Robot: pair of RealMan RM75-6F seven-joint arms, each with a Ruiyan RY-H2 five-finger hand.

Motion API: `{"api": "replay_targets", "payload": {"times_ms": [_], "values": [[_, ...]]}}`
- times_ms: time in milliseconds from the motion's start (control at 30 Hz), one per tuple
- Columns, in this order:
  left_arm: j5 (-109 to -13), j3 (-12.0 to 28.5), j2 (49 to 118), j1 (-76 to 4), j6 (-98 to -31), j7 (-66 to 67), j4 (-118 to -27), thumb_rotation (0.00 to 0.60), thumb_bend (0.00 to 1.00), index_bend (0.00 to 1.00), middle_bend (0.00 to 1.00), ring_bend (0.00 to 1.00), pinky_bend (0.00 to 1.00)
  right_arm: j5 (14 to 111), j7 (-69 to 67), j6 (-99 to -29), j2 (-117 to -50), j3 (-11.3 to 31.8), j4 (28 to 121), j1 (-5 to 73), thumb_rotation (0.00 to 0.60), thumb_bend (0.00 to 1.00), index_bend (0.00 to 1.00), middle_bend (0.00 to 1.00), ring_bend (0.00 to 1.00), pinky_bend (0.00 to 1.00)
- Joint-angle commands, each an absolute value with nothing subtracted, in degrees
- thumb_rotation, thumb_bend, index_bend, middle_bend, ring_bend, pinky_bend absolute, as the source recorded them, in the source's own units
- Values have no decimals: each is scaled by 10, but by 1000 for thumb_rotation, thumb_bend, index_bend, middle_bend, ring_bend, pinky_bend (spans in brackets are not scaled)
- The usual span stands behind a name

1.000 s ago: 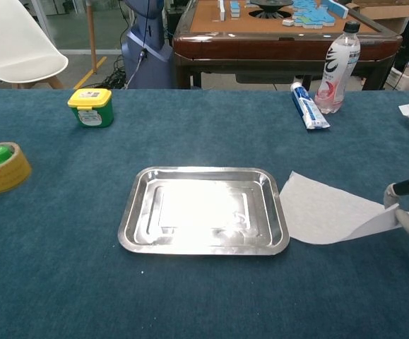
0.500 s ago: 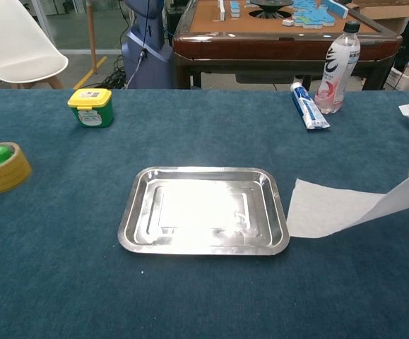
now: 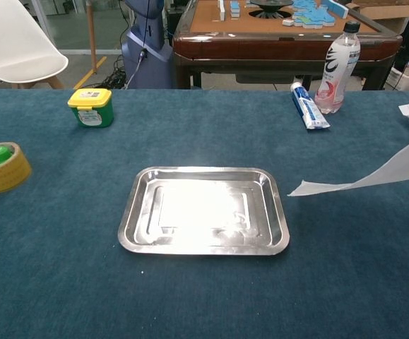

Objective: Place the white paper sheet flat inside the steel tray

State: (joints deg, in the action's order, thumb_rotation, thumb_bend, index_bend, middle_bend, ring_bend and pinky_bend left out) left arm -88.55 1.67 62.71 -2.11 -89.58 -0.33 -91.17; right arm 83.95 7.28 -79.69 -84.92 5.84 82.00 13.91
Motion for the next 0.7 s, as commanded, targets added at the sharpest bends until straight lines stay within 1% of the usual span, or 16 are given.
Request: {"api": "replay_targets", "payload": {"times_ms": [33,433,700], "values": [[-886,16,627,-21,-895,-3,-912,600,190,389,374,294,455,839,70,-801,-854,64,821,141,600,674,626,1000,1000,1000],[-885,17,626,-21,-896,-9,-911,600,189,389,374,294,455,846,101,-816,-903,87,822,162,600,686,634,1000,1000,1000],[-886,17,624,-21,-896,-11,-911,600,191,389,374,294,455,856,120,-819,-924,93,834,177,600,686,637,1000,1000,1000]]}}
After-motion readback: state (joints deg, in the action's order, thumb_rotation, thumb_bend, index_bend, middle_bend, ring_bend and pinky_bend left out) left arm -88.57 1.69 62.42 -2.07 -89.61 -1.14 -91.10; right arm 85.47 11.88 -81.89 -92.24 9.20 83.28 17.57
